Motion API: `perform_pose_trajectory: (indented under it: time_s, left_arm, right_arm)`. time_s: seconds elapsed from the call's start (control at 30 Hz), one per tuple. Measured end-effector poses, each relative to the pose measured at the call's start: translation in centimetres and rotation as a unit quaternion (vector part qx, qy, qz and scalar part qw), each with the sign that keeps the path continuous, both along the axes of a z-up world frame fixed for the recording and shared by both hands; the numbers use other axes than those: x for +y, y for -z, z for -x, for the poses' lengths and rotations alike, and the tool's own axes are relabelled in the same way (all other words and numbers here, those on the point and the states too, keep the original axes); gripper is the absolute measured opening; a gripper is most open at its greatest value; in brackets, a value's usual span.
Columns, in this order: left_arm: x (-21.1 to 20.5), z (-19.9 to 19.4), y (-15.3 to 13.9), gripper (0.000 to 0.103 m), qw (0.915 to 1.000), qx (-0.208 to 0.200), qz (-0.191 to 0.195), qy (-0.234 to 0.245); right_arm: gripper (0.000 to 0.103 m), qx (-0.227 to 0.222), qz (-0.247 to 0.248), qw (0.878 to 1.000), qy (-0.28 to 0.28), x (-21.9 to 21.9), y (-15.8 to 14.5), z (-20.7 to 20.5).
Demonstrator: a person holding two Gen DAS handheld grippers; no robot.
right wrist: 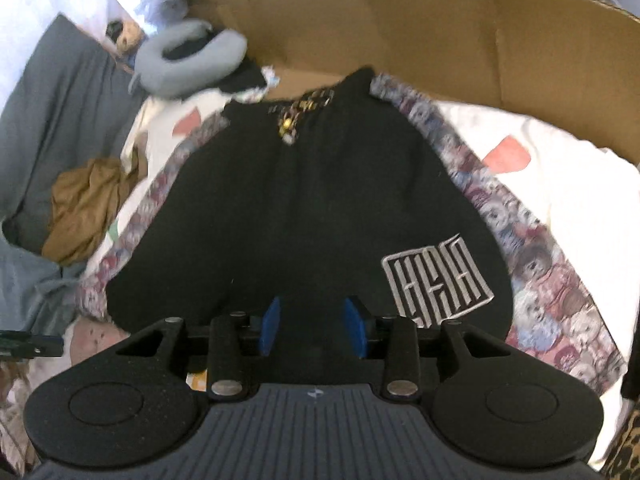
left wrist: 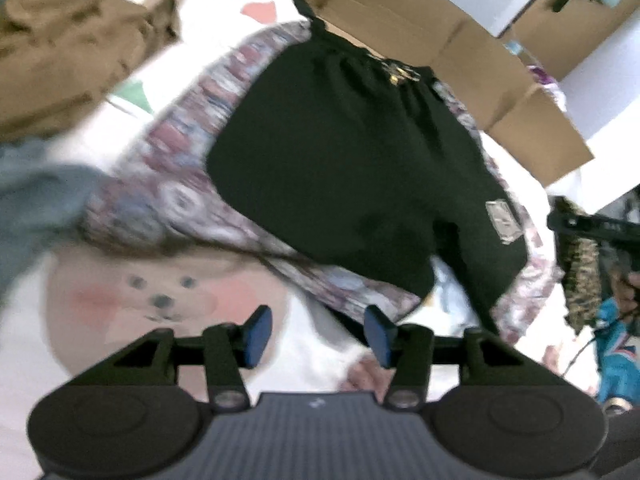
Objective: Fold clothes
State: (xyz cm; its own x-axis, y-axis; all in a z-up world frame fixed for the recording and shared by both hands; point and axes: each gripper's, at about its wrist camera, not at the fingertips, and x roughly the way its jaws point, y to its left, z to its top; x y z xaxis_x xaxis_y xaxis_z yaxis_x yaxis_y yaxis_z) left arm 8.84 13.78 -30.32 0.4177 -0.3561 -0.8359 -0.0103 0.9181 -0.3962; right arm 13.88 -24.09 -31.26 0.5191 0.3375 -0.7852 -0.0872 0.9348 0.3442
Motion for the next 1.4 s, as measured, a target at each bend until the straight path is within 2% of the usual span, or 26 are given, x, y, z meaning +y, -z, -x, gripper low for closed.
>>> perform_pose_trajectory:
  time_s: [0.2, 0.3, 0.43, 0.63, 0.73, 1.03, 1.13, 1.23, 1.4]
  left_arm:
    - [-2.7, 0.4, 3.3, 0.056, 0.9995, -0.001, 0.024, 0.019]
    - [-3.1, 0.4, 4.5, 0.056, 0.9991, 0.002, 0.035, 0.022]
    - [-4.1, 0.7, 5.4, 0.055, 0.9988, -0.004, 0.031, 0.039]
    - [-4.7, 0.8, 6.2, 0.050, 0.9987, -0.031, 0.020, 0.036]
    - [-5.2, 0.9, 6.4, 0.040, 0.9979, -0.047, 0.021, 0.041]
    - [-6.4, 0.0, 7.2, 0.040, 0.9951, -0.070, 0.029, 0.063]
    - [-6.5, -0.3, 7.5, 0.031, 0.9953, -0.069, 0.026, 0.063]
    - [-6.0, -0.3, 7.6, 0.006, 0.9958, -0.061, 0.034, 0.060]
    - [-4.3, -0.1, 6.6, 0.006, 0.9922, -0.042, 0.114, 0.026]
  right_arm:
    - [0.044, 0.024, -0.005, 0.998, -0.059, 2.8, 1.2, -0.8]
    - [0.044, 0.015, -0.012, 0.996, -0.089, 4.7, 1.7, -1.4]
    - [0.044, 0.012, -0.028, 0.997, -0.075, 6.1, 2.8, -1.5]
    - [0.044, 0.040, -0.056, 0.995, -0.075, 6.7, 4.7, -0.5]
    - [0.044, 0.055, -0.071, 0.993, -0.083, 7.0, 5.3, 0.0]
    - [0.044, 0.090, -0.106, 0.985, -0.102, 8.4, 6.7, 0.7]
    - [0.044, 0.096, -0.107, 0.984, -0.107, 8.8, 6.9, 0.7]
    - [0.044, 0.101, -0.113, 0.982, -0.114, 9.3, 7.1, 0.7]
    - [0.044, 0.108, -0.125, 0.978, -0.125, 10.2, 7.3, 0.7]
